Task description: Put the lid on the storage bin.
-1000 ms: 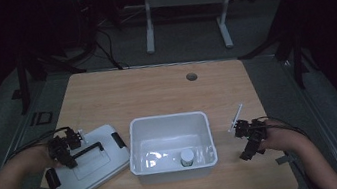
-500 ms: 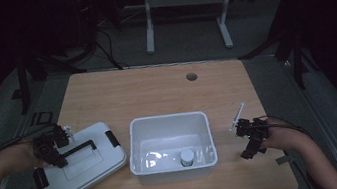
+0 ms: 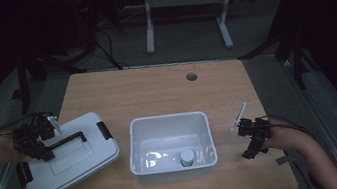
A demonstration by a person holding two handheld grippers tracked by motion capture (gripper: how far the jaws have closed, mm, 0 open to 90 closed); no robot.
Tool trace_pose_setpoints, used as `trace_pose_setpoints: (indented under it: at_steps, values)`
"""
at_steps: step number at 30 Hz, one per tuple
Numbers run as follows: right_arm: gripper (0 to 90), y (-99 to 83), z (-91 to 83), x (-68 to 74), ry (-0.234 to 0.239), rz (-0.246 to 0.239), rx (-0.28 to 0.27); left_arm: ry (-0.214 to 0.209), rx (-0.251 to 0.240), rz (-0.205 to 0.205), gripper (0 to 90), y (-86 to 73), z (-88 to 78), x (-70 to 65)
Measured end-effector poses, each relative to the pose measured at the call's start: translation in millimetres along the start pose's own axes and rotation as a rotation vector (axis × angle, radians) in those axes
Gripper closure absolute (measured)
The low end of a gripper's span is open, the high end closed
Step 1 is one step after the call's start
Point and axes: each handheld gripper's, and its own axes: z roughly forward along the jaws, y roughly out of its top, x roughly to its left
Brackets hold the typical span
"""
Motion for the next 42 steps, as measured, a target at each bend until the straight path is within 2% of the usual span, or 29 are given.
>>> trace_pose_setpoints:
  at_steps: [2,7,8,9,13,19,21,24,31,33,36,42]
  values:
    - [14.2,0.2,-0.1,-0.1,0.0,0.001,0.0,0.01,0.0,0.005,83.4,0.6,-4.5,-0.6]
    - [14.2,3.4,0.8,0.2,-0.002,0.0,0.007,0.04,-0.016,0.021,83.5,7.9,-28.8,-2.7]
    - [14.2,3.4,0.8,0.2,-0.002,0.0,0.007,0.04,-0.016,0.021,83.5,7.9,-28.8,-2.7]
    - [14.1,4.0,1.0,0.4,-0.001,-0.003,0.005,0.041,-0.033,0.036,83.5,13.7,-37.9,-5.1]
    - [14.1,5.9,1.8,0.6,-0.002,-0.006,0.009,0.045,-0.056,0.069,83.5,28.1,-50.0,-11.7]
    - [14.1,5.8,0.6,1.2,-0.004,-0.01,0.0,0.054,-0.052,0.141,83.5,56.9,-57.2,-22.8]
    - [14.1,5.1,0.7,1.2,-0.007,-0.014,-0.003,0.055,-0.061,0.161,83.5,67.1,-58.5,-27.1]
    - [14.2,3.6,2.1,0.3,-0.007,-0.01,-0.004,0.028,-0.089,0.207,83.5,83.3,-59.5,-33.3]
    - [14.1,0.8,2.6,-0.1,-0.008,-0.01,-0.005,0.041,-0.092,0.287,83.5,123.1,-66.4,-50.6]
    - [14.1,0.3,2.2,-0.1,-0.008,-0.01,-0.008,0.028,-0.104,0.306,83.5,133.8,-67.0,-55.0]
    - [14.1,-0.2,1.7,0.5,-0.01,-0.011,-0.009,0.042,-0.108,0.336,83.5,150.1,-67.7,-63.3]
    - [14.2,-1.4,1.7,-0.1,-0.012,-0.011,-0.006,0.024,-0.144,0.412,83.5,183.5,-68.3,-81.7]
